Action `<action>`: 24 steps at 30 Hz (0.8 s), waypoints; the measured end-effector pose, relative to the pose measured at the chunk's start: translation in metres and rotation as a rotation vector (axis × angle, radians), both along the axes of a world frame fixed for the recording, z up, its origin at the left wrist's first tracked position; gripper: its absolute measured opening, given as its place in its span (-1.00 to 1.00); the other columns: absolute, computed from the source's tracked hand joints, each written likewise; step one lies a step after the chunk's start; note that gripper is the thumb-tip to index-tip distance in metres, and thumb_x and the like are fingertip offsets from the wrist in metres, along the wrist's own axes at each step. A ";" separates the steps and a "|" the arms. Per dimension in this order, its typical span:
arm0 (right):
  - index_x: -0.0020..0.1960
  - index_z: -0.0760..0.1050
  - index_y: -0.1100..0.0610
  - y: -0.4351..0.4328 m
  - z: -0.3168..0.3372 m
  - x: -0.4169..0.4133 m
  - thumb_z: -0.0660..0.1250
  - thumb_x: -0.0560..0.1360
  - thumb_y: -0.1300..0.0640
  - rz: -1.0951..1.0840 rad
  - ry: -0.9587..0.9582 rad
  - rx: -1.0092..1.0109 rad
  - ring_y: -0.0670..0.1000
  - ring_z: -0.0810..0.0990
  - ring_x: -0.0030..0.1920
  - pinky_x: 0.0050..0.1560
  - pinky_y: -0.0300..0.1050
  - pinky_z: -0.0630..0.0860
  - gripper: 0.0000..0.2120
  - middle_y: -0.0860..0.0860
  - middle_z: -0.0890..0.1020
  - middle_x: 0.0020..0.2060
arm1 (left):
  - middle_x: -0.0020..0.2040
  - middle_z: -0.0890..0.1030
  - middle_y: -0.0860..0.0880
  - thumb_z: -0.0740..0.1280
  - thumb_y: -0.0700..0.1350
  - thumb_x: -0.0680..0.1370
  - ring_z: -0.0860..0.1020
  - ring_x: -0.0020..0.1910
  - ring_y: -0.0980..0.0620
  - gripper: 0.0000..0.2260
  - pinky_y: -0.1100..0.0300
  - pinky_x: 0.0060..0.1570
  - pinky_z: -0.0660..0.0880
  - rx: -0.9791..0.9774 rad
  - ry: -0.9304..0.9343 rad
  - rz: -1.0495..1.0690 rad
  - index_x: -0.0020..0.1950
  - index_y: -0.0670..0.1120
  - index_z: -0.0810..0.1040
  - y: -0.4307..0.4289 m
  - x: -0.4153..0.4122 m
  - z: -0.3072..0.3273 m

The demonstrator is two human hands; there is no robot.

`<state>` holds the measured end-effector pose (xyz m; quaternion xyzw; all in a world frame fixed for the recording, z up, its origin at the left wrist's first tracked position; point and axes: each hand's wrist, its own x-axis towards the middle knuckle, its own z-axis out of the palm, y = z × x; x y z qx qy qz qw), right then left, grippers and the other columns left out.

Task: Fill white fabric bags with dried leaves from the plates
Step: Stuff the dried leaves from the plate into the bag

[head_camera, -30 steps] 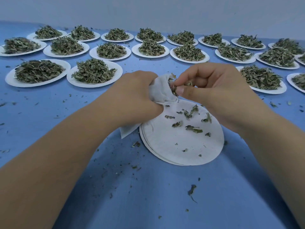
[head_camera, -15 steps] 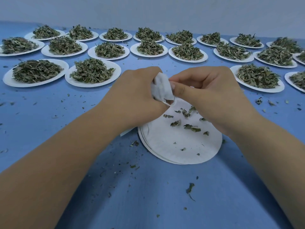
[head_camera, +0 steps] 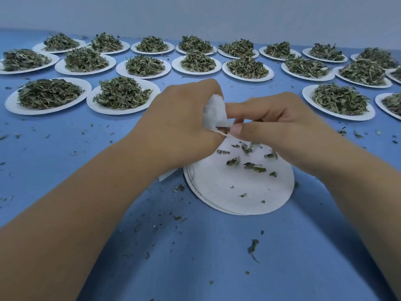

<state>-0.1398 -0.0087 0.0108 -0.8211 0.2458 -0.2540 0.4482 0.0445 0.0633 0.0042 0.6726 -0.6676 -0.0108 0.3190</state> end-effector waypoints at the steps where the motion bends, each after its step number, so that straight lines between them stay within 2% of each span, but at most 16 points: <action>1: 0.16 0.71 -0.11 0.000 -0.001 0.000 0.40 0.44 0.07 0.036 0.029 -0.010 -0.13 0.41 -0.40 -0.33 -0.36 0.37 -0.69 -0.22 0.59 -0.27 | -0.32 0.46 0.15 0.29 0.07 0.34 0.44 -0.32 0.21 -0.79 0.20 -0.39 0.25 0.000 -0.009 0.006 -0.05 0.14 0.46 0.001 0.000 0.000; 3: 0.15 0.69 -0.18 0.000 -0.003 0.000 0.40 0.46 0.04 0.087 0.103 -0.075 -0.03 0.34 -0.40 -0.37 -0.29 0.36 -0.71 -0.15 0.56 -0.30 | -0.33 0.45 0.14 0.27 0.05 0.32 0.45 -0.31 0.18 -0.80 0.19 -0.38 0.24 0.004 -0.041 0.016 -0.07 0.16 0.44 0.001 -0.001 0.000; 6: 0.10 0.67 -0.30 -0.004 -0.002 -0.004 0.49 0.50 0.09 0.016 0.005 -0.101 0.01 0.47 -0.42 -0.39 -0.28 0.42 -0.69 -0.09 0.64 -0.36 | -0.27 0.51 0.12 0.31 0.08 0.34 0.50 -0.26 0.12 -0.78 0.13 -0.33 0.41 -0.025 -0.029 0.006 -0.03 0.12 0.50 -0.001 0.001 -0.002; 9: 0.05 0.70 -0.27 -0.008 -0.003 -0.005 0.51 0.49 0.14 -0.065 -0.105 -0.135 0.24 0.54 -0.37 -0.43 -0.01 0.46 -0.70 0.00 0.68 -0.34 | -0.19 0.55 0.09 0.40 0.02 0.39 0.51 -0.21 -0.01 -0.76 0.01 -0.23 0.51 -0.114 -0.031 0.013 0.05 0.09 0.53 -0.001 0.005 -0.003; 11: 0.11 0.69 -0.26 -0.007 -0.004 -0.005 0.50 0.47 0.12 -0.005 -0.072 -0.102 0.20 0.58 -0.34 -0.41 -0.06 0.47 -0.68 -0.01 0.69 -0.31 | -0.14 0.56 0.10 0.46 -0.04 0.42 0.52 -0.17 -0.01 -0.72 -0.02 -0.21 0.53 -0.163 0.001 0.012 0.09 0.09 0.52 -0.001 0.006 -0.002; 13: 0.16 0.65 -0.27 -0.003 -0.007 -0.003 0.46 0.46 0.11 0.089 0.003 -0.063 0.10 0.63 -0.26 -0.30 -0.07 0.55 -0.64 -0.08 0.72 -0.19 | -0.10 0.59 0.10 0.49 -0.07 0.43 0.54 -0.14 0.00 -0.68 -0.02 -0.17 0.54 -0.143 0.033 -0.013 0.13 0.11 0.51 -0.003 0.005 -0.003; 15: 0.12 0.66 -0.27 -0.001 -0.007 -0.002 0.46 0.48 0.14 0.088 0.025 -0.088 0.21 0.63 -0.21 -0.24 0.03 0.61 -0.65 -0.10 0.72 -0.12 | -0.09 0.60 0.10 0.49 -0.08 0.44 0.53 -0.14 0.02 -0.68 0.02 -0.16 0.54 -0.082 0.029 -0.031 0.14 0.13 0.50 -0.004 0.004 -0.005; 17: 0.04 0.70 -0.23 -0.005 -0.004 -0.006 0.48 0.51 0.16 0.000 0.010 -0.179 0.06 0.60 -0.31 -0.31 -0.23 0.54 -0.72 -0.19 0.69 -0.19 | -0.12 0.58 0.12 0.47 -0.07 0.46 0.51 -0.16 0.05 -0.70 0.09 -0.19 0.51 -0.047 0.017 -0.017 0.12 0.16 0.50 -0.006 0.006 -0.007; 19: -0.01 0.68 -0.25 -0.011 0.001 -0.015 0.46 0.53 0.00 -0.068 0.120 -0.288 -0.09 0.57 -0.30 -0.29 -0.44 0.43 -0.87 -0.26 0.66 -0.15 | -0.12 0.57 0.13 0.44 -0.04 0.46 0.50 -0.16 0.06 -0.72 0.13 -0.20 0.49 -0.022 0.009 0.015 0.09 0.21 0.47 -0.006 0.010 -0.008; 20: 0.04 0.65 -0.29 -0.013 0.002 -0.018 0.44 0.51 -0.13 -0.080 0.220 -0.334 -0.20 0.57 -0.21 -0.23 -0.51 0.40 -0.88 -0.32 0.63 -0.08 | -0.12 0.57 0.13 0.43 -0.01 0.47 0.51 -0.15 0.05 -0.74 0.13 -0.19 0.50 0.002 0.001 0.031 0.08 0.22 0.45 -0.007 0.011 -0.008; 22: 0.25 0.53 -0.32 -0.011 0.002 -0.017 0.34 0.46 -0.34 -0.056 0.440 -0.410 -0.45 0.45 0.06 -0.08 -0.57 0.32 -0.62 -0.44 0.54 0.08 | -0.09 0.58 0.11 0.42 0.04 0.47 0.53 -0.10 0.01 -0.76 0.10 -0.17 0.52 0.068 -0.038 0.051 0.09 0.20 0.45 -0.008 0.013 -0.009; 23: 0.36 0.46 -0.27 -0.008 -0.001 -0.013 0.28 0.45 -0.39 -0.015 0.515 -0.451 -0.46 0.38 0.17 0.03 -0.58 0.28 -0.48 -0.42 0.50 0.18 | -0.08 0.58 0.09 0.41 0.06 0.48 0.54 -0.08 -0.02 -0.76 0.06 -0.14 0.53 0.100 -0.065 0.054 0.10 0.18 0.45 -0.009 0.014 -0.011; 24: 0.42 0.42 -0.17 -0.005 -0.006 -0.008 0.23 0.46 -0.41 0.037 0.558 -0.494 -0.39 0.35 0.25 0.13 -0.54 0.25 -0.39 -0.31 0.49 0.27 | -0.06 0.59 0.07 0.39 0.06 0.49 0.54 -0.06 -0.06 -0.75 0.02 -0.11 0.54 0.127 -0.090 0.054 0.13 0.16 0.46 -0.010 0.014 -0.013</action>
